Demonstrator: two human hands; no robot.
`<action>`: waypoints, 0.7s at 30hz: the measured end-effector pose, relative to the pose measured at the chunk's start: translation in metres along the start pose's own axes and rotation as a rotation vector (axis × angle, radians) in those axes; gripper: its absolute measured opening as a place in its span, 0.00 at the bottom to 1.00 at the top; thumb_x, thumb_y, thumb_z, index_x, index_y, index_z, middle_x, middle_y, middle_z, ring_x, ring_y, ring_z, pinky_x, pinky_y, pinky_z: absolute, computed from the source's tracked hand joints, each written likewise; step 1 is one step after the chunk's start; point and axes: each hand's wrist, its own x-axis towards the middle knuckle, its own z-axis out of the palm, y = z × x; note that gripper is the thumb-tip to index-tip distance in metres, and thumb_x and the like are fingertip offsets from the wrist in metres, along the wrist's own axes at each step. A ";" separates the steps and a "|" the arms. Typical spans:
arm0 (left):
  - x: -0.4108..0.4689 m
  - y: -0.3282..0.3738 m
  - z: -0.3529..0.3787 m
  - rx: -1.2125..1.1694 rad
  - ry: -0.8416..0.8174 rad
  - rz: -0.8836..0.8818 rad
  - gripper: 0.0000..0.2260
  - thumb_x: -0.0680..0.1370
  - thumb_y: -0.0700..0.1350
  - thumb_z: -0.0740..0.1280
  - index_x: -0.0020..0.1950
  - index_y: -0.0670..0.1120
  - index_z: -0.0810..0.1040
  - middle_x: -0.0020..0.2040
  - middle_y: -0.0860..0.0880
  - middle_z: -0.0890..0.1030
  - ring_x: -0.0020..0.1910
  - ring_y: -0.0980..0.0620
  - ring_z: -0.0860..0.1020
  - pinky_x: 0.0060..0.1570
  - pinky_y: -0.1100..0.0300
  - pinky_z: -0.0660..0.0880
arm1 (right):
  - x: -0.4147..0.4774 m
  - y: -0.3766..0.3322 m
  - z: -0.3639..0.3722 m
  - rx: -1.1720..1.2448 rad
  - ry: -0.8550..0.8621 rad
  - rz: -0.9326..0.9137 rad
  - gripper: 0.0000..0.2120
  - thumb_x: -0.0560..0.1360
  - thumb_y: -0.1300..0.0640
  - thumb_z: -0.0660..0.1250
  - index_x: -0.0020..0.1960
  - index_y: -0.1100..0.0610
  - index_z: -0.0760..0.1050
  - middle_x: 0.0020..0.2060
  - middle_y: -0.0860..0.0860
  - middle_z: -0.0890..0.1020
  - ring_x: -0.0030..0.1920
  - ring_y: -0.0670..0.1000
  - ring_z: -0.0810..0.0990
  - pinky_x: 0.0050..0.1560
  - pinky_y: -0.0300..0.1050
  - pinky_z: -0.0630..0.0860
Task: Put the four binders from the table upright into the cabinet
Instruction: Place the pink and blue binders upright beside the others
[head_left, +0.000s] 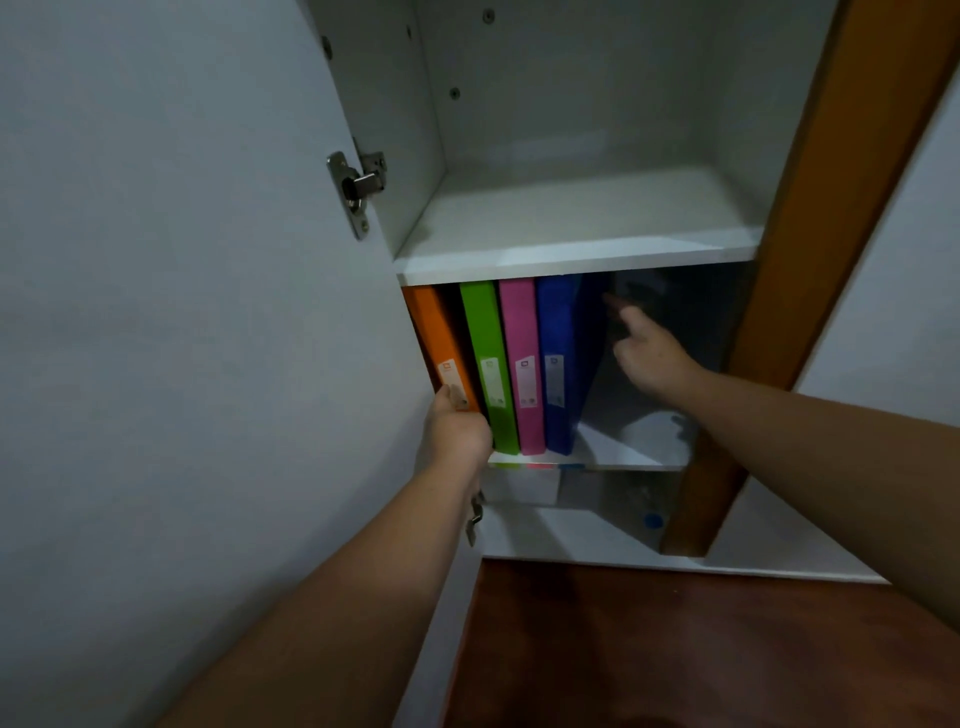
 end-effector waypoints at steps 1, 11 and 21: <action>-0.001 0.001 -0.001 0.046 -0.020 0.009 0.15 0.81 0.39 0.56 0.49 0.59 0.75 0.52 0.51 0.83 0.52 0.47 0.82 0.56 0.46 0.80 | -0.002 -0.001 -0.003 -0.059 0.005 0.005 0.29 0.78 0.66 0.56 0.74 0.46 0.59 0.68 0.55 0.68 0.62 0.54 0.73 0.56 0.48 0.72; -0.069 0.093 -0.022 0.298 -0.114 0.044 0.20 0.83 0.39 0.56 0.74 0.49 0.68 0.70 0.46 0.75 0.65 0.45 0.76 0.66 0.47 0.74 | -0.037 -0.053 -0.056 -0.535 -0.133 0.002 0.17 0.77 0.65 0.58 0.65 0.63 0.73 0.66 0.60 0.73 0.64 0.59 0.72 0.65 0.46 0.66; -0.163 0.263 -0.061 0.695 -0.156 0.518 0.12 0.80 0.40 0.61 0.61 0.46 0.79 0.61 0.48 0.78 0.55 0.54 0.75 0.53 0.60 0.71 | -0.084 -0.238 -0.152 -0.696 -0.091 -0.459 0.08 0.73 0.58 0.64 0.44 0.57 0.81 0.36 0.56 0.84 0.36 0.58 0.80 0.35 0.43 0.73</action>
